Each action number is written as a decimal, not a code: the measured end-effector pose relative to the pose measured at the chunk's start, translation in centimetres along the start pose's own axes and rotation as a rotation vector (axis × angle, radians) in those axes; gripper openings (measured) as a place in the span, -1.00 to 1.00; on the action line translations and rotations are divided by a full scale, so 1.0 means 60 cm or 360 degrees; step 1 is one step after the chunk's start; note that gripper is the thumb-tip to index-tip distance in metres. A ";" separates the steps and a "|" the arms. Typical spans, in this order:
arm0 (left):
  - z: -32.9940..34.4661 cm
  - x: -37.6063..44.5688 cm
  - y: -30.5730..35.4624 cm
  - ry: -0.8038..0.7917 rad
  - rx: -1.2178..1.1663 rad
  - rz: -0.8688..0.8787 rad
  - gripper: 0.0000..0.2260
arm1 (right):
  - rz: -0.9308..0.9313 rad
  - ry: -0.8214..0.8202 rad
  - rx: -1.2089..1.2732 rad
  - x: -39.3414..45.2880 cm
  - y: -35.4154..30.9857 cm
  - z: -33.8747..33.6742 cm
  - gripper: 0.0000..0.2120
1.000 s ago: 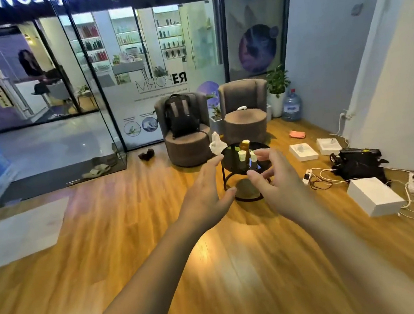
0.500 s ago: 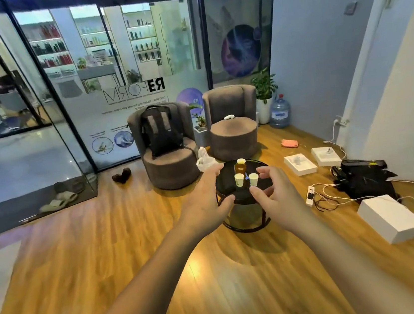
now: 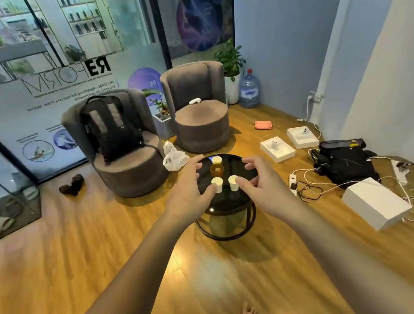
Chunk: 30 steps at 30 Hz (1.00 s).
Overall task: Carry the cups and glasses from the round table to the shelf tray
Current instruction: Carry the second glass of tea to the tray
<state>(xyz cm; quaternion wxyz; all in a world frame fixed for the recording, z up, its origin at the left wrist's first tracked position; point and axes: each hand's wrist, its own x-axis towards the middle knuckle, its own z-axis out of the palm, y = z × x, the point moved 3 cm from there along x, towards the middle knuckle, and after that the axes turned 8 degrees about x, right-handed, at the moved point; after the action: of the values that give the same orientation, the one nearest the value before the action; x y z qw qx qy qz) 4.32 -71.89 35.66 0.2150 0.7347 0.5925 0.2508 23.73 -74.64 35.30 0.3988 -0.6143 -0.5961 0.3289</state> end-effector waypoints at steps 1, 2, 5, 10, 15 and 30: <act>0.008 0.039 -0.010 -0.0024 -0.0004 -0.0023 -0.34 | 0.0018 -0.0013 0.0000 0.042 0.009 0.004 -0.51; 0.014 0.078 -0.019 -0.0053 0.0002 -0.0046 -0.34 | 0.0038 -0.0026 -0.0009 0.084 0.017 0.007 -0.50; 0.033 0.188 -0.040 -0.0138 0.0026 -0.0108 -0.34 | 0.0079 -0.0079 -0.0058 0.199 0.039 0.016 -0.50; 0.079 0.335 -0.083 -0.0175 -0.0046 -0.0198 -0.36 | 0.0167 -0.0136 -0.0096 0.358 0.087 0.028 -0.50; 0.139 0.445 -0.145 -0.0285 -0.0046 -0.0291 -0.35 | 0.0236 -0.0227 -0.0182 0.467 0.157 0.065 -0.49; 0.388 0.833 -0.457 -0.0823 0.0137 -0.0519 -0.36 | 0.0706 -0.0357 -0.0219 0.844 0.428 0.253 -0.30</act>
<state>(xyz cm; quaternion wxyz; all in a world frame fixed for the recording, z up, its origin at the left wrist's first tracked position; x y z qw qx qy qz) 6.55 -17.78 6.33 0.3648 0.6778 0.6383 -0.0076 26.15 -22.07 9.21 0.2056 -0.7154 -0.5083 0.4330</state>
